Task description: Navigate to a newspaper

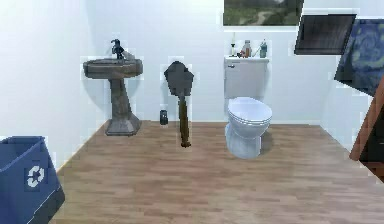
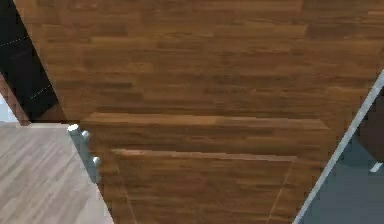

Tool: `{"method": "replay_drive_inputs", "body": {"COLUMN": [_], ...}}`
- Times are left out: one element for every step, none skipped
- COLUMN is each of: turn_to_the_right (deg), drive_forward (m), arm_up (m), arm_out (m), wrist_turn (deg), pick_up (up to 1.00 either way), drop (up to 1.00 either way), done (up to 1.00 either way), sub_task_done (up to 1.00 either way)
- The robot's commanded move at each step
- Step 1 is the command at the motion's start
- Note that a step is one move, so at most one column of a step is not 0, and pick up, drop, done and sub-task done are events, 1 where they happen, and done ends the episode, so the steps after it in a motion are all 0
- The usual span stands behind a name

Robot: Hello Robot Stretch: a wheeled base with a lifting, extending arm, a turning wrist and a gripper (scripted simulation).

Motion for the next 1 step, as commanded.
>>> {"method": "replay_drive_inputs", "body": {"turn_to_the_right": [0.0], "drive_forward": [0.6], "arm_up": [0.0], "arm_out": [0.0], "wrist_turn": [0.0], "pick_up": [0.0], "drop": [0.0], "done": [0.0], "sub_task_done": [0.0]}}
